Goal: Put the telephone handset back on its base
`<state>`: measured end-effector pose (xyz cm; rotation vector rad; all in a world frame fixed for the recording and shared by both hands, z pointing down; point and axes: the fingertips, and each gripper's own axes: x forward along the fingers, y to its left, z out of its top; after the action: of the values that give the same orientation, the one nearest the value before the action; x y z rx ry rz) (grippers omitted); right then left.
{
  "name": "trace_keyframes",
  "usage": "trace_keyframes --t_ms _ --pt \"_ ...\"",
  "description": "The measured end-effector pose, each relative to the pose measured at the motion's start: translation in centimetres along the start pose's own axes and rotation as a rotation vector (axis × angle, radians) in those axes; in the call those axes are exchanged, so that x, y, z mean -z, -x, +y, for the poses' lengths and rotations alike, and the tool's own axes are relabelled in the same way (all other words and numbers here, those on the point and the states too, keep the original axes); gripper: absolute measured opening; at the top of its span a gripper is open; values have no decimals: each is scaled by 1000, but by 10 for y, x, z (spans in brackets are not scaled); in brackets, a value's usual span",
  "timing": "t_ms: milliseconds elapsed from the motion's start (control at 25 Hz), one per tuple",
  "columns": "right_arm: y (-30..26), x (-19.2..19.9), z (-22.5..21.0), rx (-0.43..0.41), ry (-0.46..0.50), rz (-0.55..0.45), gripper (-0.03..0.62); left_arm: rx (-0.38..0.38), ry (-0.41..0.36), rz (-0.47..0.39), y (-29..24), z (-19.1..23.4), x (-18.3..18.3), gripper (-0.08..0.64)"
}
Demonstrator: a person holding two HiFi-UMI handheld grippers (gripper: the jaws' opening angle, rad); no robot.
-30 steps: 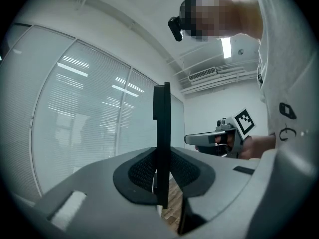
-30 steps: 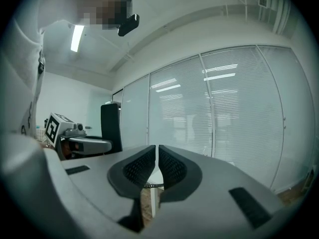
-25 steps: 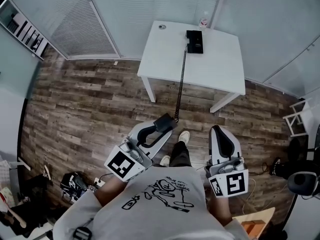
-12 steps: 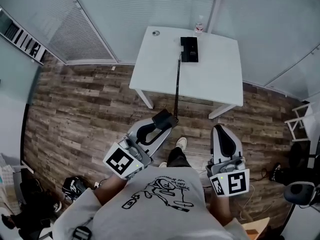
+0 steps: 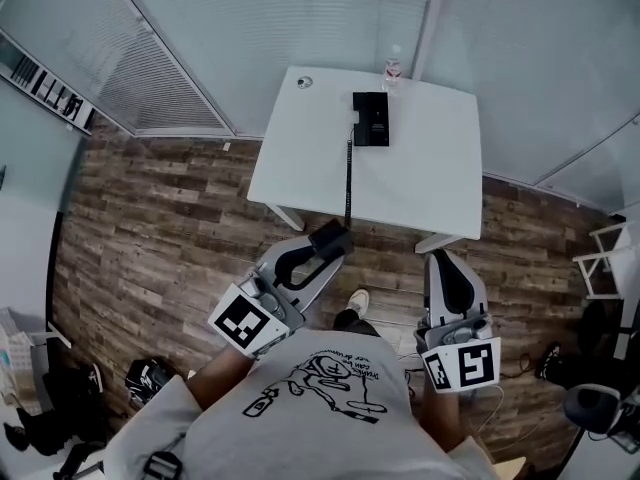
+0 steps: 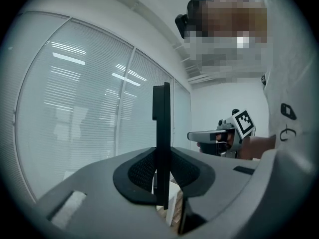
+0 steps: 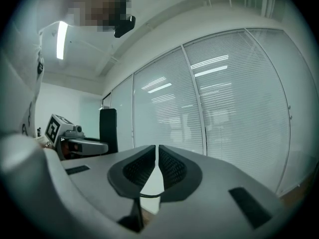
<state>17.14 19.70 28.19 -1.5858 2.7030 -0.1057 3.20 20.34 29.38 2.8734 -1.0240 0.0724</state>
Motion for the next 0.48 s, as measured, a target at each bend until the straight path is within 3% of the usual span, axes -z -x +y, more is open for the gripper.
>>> trace_keyframes --t_ms 480 --pt "-31 1 -60 -17 4 7 15 -38 3 8 -59 27 2 72"
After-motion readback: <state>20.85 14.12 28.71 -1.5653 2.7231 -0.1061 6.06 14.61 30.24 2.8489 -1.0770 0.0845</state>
